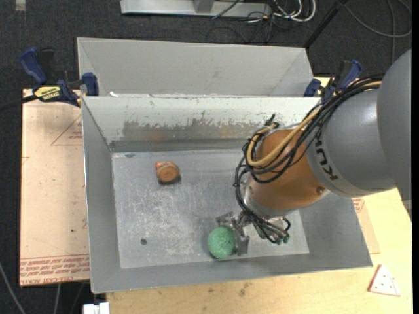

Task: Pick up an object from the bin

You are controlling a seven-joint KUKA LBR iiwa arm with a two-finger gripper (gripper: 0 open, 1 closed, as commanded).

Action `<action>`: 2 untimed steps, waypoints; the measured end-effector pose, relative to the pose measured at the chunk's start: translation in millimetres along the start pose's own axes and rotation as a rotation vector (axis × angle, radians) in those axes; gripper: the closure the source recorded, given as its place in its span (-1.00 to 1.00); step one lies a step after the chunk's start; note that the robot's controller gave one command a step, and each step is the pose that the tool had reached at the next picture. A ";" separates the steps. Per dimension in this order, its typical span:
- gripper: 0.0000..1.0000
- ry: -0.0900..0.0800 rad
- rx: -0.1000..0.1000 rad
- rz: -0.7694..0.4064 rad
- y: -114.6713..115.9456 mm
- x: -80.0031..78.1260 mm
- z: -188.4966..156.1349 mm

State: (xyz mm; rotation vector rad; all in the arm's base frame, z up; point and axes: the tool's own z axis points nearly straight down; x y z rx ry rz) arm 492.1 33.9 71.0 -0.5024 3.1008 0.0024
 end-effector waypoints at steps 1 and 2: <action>1.00 0.000 0.000 0.000 0.0 0.0 0.0; 1.00 -0.011 0.003 -0.008 15.8 -32.6 -187.3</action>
Offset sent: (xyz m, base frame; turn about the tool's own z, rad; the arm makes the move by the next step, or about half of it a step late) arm 0.0234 0.0242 0.1839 -0.0067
